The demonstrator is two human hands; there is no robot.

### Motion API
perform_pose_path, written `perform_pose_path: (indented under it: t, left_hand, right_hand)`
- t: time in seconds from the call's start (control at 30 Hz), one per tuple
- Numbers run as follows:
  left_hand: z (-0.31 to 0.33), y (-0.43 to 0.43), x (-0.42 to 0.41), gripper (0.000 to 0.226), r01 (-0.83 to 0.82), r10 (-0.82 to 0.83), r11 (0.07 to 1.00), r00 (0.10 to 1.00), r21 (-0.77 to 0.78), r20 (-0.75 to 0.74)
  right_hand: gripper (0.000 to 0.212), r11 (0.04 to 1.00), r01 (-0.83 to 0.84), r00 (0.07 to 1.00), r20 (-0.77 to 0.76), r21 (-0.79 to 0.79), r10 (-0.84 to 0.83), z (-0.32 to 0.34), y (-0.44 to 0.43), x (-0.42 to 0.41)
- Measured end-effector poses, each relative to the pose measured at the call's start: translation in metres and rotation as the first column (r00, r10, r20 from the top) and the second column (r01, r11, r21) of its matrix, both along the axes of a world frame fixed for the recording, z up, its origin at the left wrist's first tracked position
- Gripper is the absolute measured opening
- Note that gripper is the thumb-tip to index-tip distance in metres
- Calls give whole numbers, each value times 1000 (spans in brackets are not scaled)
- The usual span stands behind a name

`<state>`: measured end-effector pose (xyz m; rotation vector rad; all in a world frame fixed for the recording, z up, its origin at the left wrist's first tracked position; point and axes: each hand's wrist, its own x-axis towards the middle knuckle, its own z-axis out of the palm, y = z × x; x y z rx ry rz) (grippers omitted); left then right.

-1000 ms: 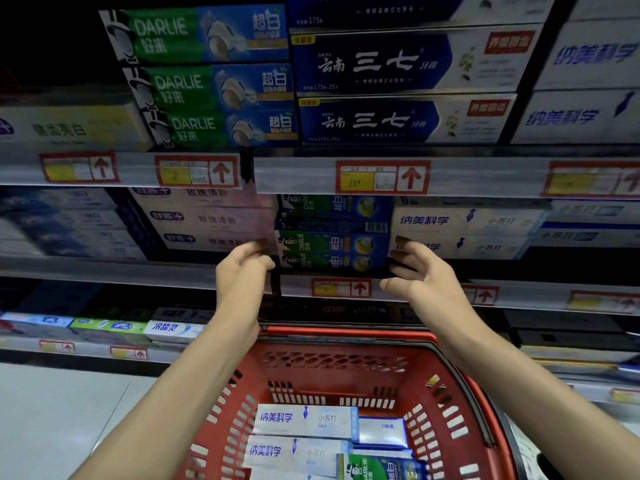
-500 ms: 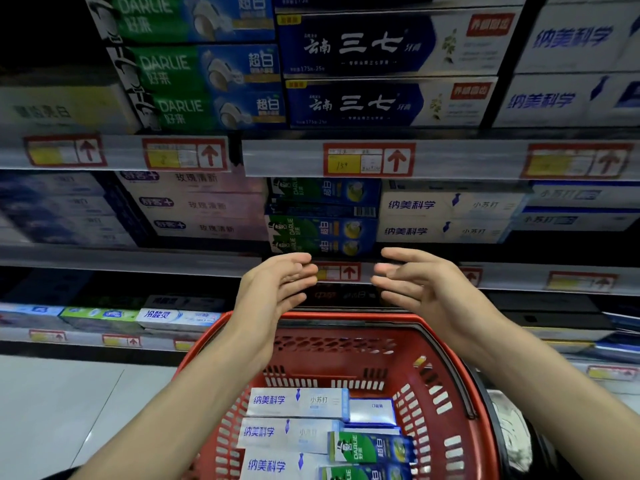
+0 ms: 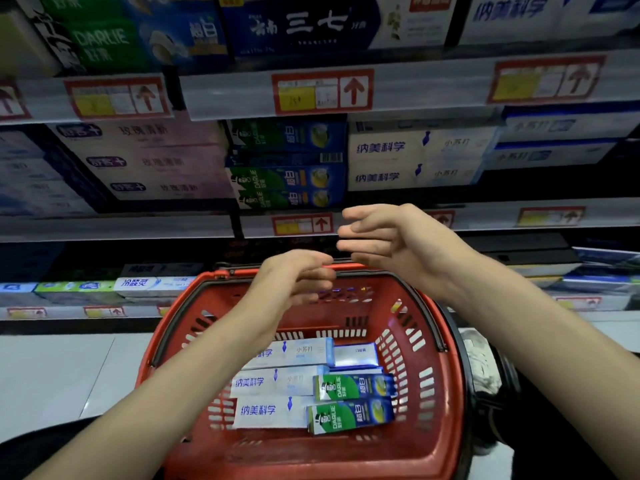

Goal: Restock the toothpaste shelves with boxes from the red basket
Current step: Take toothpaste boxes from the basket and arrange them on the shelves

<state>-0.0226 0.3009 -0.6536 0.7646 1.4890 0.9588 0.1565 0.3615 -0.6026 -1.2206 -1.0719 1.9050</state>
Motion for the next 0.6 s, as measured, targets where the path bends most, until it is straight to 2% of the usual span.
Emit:
perform_pose_path:
  t: [0.27,0.4,0.53,0.6]
  left_hand:
    - [-97,-21,36,19,133,-196,963,942,-235,-272]
    - [-152,-35,37,5,174,-332,919,823,-353,-460]
    - [-192,-52,32,48,264,-535,812,692,-520,-485]
    - [-200,-59,29,60,265,-562,788,679,-556,-473]
  right_hand:
    - [25,998,-21,999,40,-57,23,0,-1,-3]
    - [30,993,-53,997,54,-102,58,-1,-4,-8]
    - [31,994,-61,996,52,-92,66,4,-4,-9]
    - [30,995,-67,996,58,-81,71,4,-4,-9]
